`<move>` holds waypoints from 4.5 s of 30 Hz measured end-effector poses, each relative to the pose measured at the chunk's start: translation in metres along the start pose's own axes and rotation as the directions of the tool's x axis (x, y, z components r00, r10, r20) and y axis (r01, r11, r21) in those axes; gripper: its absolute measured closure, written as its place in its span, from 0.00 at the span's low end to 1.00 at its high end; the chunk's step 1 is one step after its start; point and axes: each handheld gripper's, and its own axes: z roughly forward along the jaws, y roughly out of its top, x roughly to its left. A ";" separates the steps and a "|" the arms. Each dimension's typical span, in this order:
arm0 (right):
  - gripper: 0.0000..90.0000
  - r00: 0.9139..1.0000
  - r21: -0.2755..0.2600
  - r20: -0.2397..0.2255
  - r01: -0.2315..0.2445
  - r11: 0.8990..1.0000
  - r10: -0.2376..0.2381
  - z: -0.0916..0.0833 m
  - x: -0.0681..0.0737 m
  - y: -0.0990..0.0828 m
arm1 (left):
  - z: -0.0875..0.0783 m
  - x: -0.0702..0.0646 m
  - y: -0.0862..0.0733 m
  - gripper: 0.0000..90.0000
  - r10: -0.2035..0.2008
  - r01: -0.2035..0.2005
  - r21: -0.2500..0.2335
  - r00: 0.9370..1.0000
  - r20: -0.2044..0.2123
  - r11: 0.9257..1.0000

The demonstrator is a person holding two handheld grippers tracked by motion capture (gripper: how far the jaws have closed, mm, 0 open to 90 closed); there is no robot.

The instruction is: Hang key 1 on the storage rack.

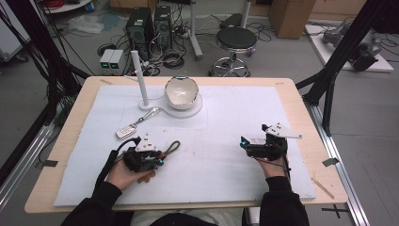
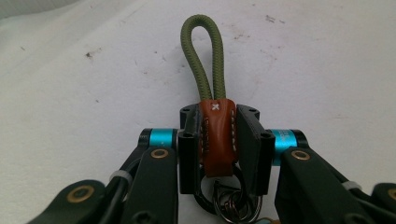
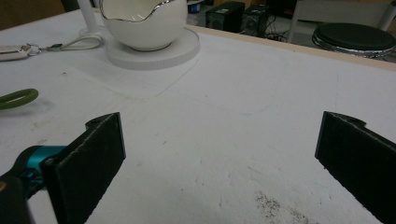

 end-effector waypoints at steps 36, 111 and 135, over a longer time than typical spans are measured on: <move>0.01 1.000 0.008 -0.014 -0.015 1.000 0.015 0.002 -0.001 -0.001 | -0.083 0.060 0.043 0.79 -0.037 0.032 -0.145 0.999 -0.030 0.989; 0.01 1.000 0.009 -0.004 -0.016 1.000 0.016 0.003 -0.007 -0.002 | -0.081 0.161 0.114 0.80 -0.047 0.041 -0.029 0.964 -0.263 0.999; 0.01 1.000 0.019 0.003 -0.022 1.000 0.022 0.001 -0.008 -0.003 | -0.090 0.156 0.108 0.11 -0.092 0.075 -0.103 0.982 -0.167 0.992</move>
